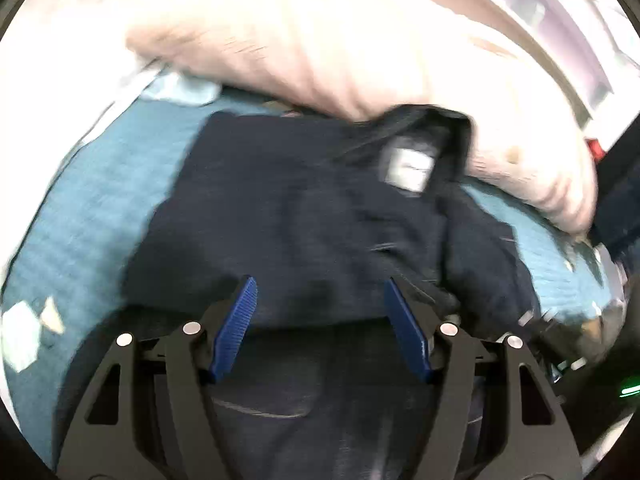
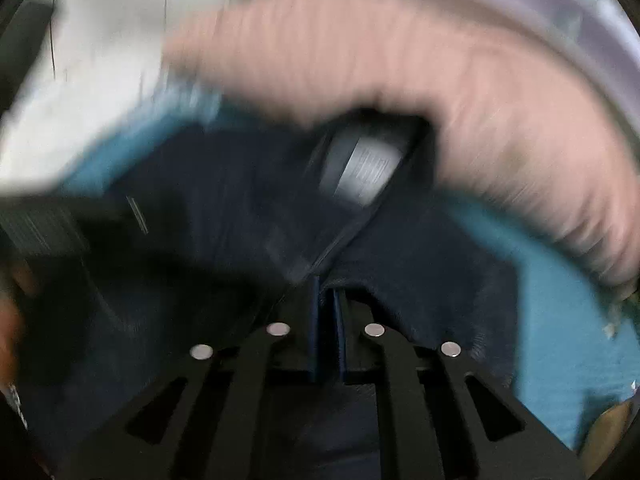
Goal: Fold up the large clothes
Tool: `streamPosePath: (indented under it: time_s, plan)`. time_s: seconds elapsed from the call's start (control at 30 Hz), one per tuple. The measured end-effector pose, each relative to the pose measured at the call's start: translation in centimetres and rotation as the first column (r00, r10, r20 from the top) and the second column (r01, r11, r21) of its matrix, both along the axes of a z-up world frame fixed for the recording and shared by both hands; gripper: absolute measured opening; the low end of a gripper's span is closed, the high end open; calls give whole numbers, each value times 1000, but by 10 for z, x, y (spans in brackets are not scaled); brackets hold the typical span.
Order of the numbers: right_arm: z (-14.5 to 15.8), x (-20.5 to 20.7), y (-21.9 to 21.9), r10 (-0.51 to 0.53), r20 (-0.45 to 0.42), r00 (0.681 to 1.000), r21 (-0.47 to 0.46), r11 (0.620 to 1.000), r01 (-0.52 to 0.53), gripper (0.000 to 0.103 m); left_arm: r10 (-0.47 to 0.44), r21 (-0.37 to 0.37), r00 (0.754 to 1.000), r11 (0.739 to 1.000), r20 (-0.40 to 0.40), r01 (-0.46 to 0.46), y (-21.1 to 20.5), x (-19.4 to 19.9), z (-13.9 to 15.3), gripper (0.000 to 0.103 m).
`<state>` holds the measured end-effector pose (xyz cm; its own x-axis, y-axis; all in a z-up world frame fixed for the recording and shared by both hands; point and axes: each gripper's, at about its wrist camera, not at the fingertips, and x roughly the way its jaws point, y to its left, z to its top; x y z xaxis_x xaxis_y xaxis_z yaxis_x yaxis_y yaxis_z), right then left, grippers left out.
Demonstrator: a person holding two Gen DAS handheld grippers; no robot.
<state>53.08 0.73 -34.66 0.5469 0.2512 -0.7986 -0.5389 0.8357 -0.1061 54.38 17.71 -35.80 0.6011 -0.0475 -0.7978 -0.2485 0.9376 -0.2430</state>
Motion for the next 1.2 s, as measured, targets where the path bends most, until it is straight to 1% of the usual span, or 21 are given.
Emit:
streamPosePath:
  time_s: [0.07, 0.1, 0.17, 0.23, 0.3, 0.37, 0.4, 0.47, 0.5, 0.57, 0.67, 0.73, 0.77, 0.8, 0.83, 0.87, 0.9, 0.97, 1.03, 1.1, 1.2]
  plan:
    - [-12, -4, 0, -6, -16, 1000, -15, 1000, 6, 24, 23, -7, 1000, 1000, -20, -23, 13, -5, -7, 67]
    - [-12, -7, -1, -12, -11, 1000, -5, 1000, 12, 38, 26, -11, 999, 1000, -27, -27, 15, -4, -9, 67]
    - [-6, -14, -10, -57, -12, 998, 16, 998, 57, 61, 31, -21, 999, 999, -32, -31, 17, -7, -12, 67]
    - [3, -22, -24, -79, -17, 997, 69, 994, 80, 61, 25, -40, 999, 999, -34, -26, 14, -7, -15, 68]
    - [12, -28, -41, -134, -37, 990, 127, 982, 138, 61, 2, -31, 999, 1000, -36, -3, 7, -6, -17, 68]
    - [26, -36, -76, -227, -63, 972, 242, 941, 235, 61, -25, 12, 999, 1000, -30, 26, 0, -4, -18, 68]
    - [30, -38, -89, -274, -67, 960, 277, 919, 281, 61, -38, 45, 999, 998, -35, 40, -4, -3, -19, 68]
    - [38, -36, -124, -394, -98, 914, 364, 841, 401, 61, -62, 73, 995, 995, -73, 68, -8, -1, -25, 68]
    - [38, -31, -140, -445, -133, 886, 406, 791, 458, 61, -75, 76, 992, 994, -99, 82, -10, -2, -29, 68]
    - [30, -16, -152, -464, -210, 861, 425, 750, 508, 61, -92, 79, 985, 991, -147, 105, -13, -5, -37, 68]
    - [13, 6, -156, -472, -291, 832, 425, 716, 554, 61, -111, 48, 980, 992, -168, 121, -15, -13, -43, 68]
    - [2, 18, -157, -473, -339, 813, 421, 696, 581, 60, -129, 52, 973, 989, -190, 141, -17, -15, -50, 68]
    - [-3, 24, -156, -479, -361, 801, 404, 694, 597, 52, -143, 59, 968, 986, -206, 158, -18, -14, -57, 68]
    - [-5, 28, -153, -458, -380, 804, 412, 694, 591, 34, -151, 70, 967, 983, -204, 169, -19, -15, -59, 68]
    - [-5, 29, -153, -438, -388, 811, 430, 692, 580, 29, -159, 78, 966, 981, -205, 178, -20, -15, -59, 69]
    - [0, 29, -150, -444, -370, 816, 432, 696, 574, 14, -164, 88, 964, 979, -208, 186, -21, -14, -59, 70]
    - [8, 28, -147, -451, -339, 826, 431, 706, 562, 11, -165, 89, 964, 979, -207, 186, -21, -14, -59, 71]
    - [27, 27, -136, -427, -274, 862, 486, 712, 507, 8, -163, 82, 966, 980, -198, 183, -19, -16, -58, 71]
    - [55, 25, -115, -385, -195, 902, 520, 740, 427, 7, -155, 47, 972, 985, -178, 166, -14, -20, -54, 71]
    - [81, 24, -77, -298, -122, 947, 545, 777, 314, 7, -134, 30, 976, 990, -169, 141, -7, -24, -50, 71]
    - [101, 22, -14, -142, -73, 987, 553, 818, 159, 7, -84, 35, 986, 995, -146, 90, 8, -34, -38, 72]
